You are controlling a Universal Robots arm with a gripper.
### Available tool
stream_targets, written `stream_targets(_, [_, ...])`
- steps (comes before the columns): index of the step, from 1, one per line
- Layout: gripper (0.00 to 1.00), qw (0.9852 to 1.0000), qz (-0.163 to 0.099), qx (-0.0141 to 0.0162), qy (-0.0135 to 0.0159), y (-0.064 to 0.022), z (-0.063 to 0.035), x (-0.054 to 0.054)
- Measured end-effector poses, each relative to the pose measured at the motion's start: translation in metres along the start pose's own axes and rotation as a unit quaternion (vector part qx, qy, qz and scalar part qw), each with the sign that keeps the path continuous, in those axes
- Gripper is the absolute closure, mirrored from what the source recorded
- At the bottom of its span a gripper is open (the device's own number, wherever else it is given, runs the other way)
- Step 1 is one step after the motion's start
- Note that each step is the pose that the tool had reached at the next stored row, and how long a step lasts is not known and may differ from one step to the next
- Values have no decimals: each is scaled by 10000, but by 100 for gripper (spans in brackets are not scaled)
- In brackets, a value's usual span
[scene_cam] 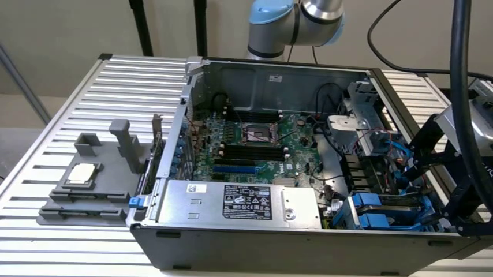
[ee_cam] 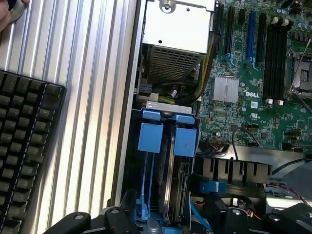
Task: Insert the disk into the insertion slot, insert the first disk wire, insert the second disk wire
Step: 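Insert the first disk wire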
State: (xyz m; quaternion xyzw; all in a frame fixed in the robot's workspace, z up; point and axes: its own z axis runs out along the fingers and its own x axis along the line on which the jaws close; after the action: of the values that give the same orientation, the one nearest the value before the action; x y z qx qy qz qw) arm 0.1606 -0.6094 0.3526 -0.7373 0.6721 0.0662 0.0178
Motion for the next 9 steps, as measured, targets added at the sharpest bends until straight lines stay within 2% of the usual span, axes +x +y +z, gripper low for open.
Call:
stream_targets(5, [33,10000,-1,0,-1,-13,-1,2])
stream_targets(9, [33,10000,-1,-3,-23,-94,-5,9])
